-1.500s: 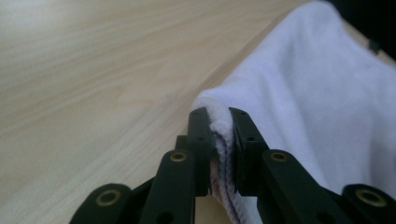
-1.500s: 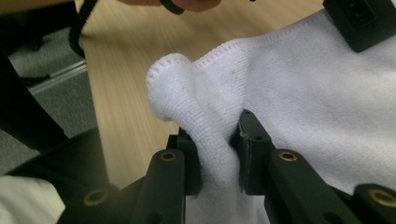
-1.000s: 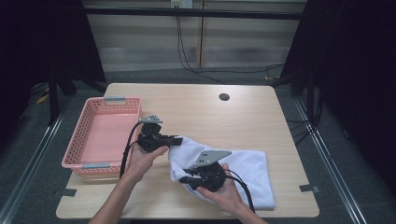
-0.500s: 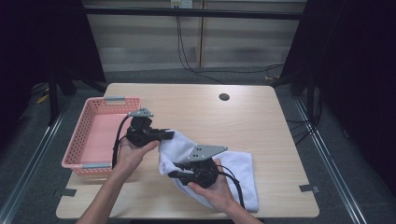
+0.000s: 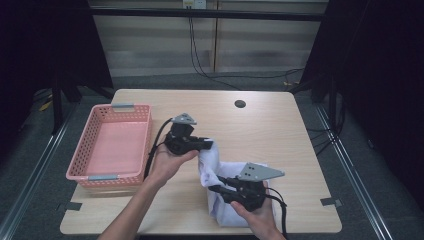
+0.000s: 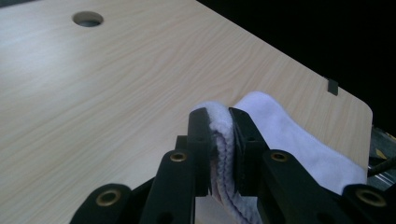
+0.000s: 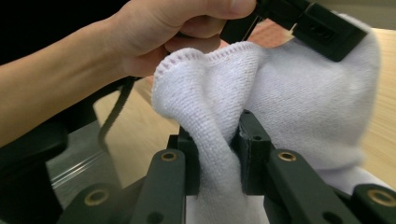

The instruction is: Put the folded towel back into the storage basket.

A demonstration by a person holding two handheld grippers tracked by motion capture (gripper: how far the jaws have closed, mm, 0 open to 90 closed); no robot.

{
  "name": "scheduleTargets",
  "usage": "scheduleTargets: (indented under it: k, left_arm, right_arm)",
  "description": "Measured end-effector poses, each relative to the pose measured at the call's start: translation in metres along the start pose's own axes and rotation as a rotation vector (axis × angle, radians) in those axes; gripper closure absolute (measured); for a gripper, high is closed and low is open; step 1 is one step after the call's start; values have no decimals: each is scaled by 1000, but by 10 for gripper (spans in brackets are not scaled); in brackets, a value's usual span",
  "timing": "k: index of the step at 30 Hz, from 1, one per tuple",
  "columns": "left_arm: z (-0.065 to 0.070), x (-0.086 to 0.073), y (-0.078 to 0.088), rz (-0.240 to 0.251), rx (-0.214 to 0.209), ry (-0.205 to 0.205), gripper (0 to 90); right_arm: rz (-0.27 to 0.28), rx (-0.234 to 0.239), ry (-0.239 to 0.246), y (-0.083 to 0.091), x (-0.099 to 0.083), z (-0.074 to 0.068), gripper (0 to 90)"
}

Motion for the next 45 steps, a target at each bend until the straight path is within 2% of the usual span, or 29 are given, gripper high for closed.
scheduleTargets:
  k: [1, 3, 5, 6, 8, 10, 11, 12, 15, 16, 17, 18, 19, 20, 21, 22, 24, 25, 29, 30, 31, 33, 35, 37, 39, 41, 42, 43, 45]
  left_arm:
    - [7, 1, -12, -8, 3, -11, 801]
    - [10, 1, -17, -17, 4, -17, 801]
    - [12, 3, -28, -28, -9, -13, 800]
    - [15, 3, -39, -36, -32, -1, 798]
    - [17, 3, -44, -45, -34, -5, 796]
    - [24, 4, -61, -74, -56, -10, 791]
    - [24, 4, -61, -74, -56, -10, 789]
    - [29, 3, -73, -89, -67, -13, 788]
    - [33, 1, -84, -91, -74, -2, 768]
    - [37, -3, -94, -91, -103, -4, 760]
    - [37, -3, -94, -91, -103, -4, 743]
    - [40, -5, -99, -92, -117, -12, 743]
    - [41, -7, -101, -86, -130, -17, 663]
    - [43, -8, -103, -47, -153, -2, 614]
    - [43, -8, -103, -47, -153, -2, 550]
    - [45, -7, -98, -1, -165, -10, 507]
    - [45, -5, -91, 18, -156, -14, 478]
    - [45, -5, -87, 22, -150, -18, 429]
    - [37, -13, -60, 46, -114, -18, 410]
    - [37, -18, -52, 29, -100, -30, 437]
    - [37, -24, -46, 10, -97, -43, 489]
    - [39, -38, -36, -21, -112, -58, 533]
    - [43, -52, -29, -48, -135, -72, 567]
    - [51, -68, -24, -77, -146, -88, 574]
    - [59, -85, -21, -95, -164, -94, 547]
    - [68, -101, -24, -118, -187, -120, 516]
    - [72, -106, -25, -122, -170, -134, 490]
    - [74, -112, -29, -115, -173, -120, 488]
    - [74, -118, -35, -169, -154, -125, 480]
  right_arm:
    - [0, -12, -22, 10, -7, 6, 747]
    - [-3, -22, -25, 15, -10, 9, 747]
    - [-13, -35, -39, 22, -17, 14, 745]
    - [-13, -64, -51, 29, -23, 17, 743]
    - [-15, -78, -50, 33, -25, 18, 741]
    - [-22, -112, -60, 46, -34, 22, 732]
    - [-27, -125, -63, 49, -38, 22, 723]
    - [-40, -132, -71, 53, -42, 24, 715]
    - [-57, -148, -87, 60, -51, 26, 680]
    - [-77, -159, -119, 68, -59, 28, 624]
    - [-77, -159, -119, 68, -59, 28, 624]
    - [-88, -162, -128, 73, -63, 29, 575]
    - [-124, -184, -128, 82, -68, 31, 484]
    - [-129, -185, -140, 86, -71, 32, 431]
    - [-129, -185, -140, 86, -71, 32, 431]
    - [-144, -211, -150, 95, -73, 35, 353]
    - [-140, -215, -148, 98, -73, 37, 343]
    - [-139, -228, -143, 102, -70, 41, 314]
    - [-130, -280, -129, 96, -55, 65, 294]
    - [-141, -297, -115, 92, -51, 74, 295]
    - [-159, -339, -102, 86, -46, 87, 301]
    - [-174, -325, -123, 76, -39, 107, 323]
    - [-209, -331, -102, 62, -32, 124, 336]
    - [-244, -350, -91, 50, -29, 137, 335]
    - [-260, -342, -105, 37, -29, 151, 353]
    - [-302, -321, -114, 29, -34, 159, 472]
    - [-319, -324, -114, 27, -36, 160, 596]
    - [-317, -350, -90, 27, -38, 159, 685]
    - [-299, -356, -121, 32, -37, 156, 771]
Point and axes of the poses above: each handheld gripper's, and its own axes: y roughly backward along the jaws, x roughly out of its top, z roughly to its right, the point moved 1 cm from there along -y, roughly forward along the jaws, and after that the axes turned 2 degrees about x, right-handed, at the moved point
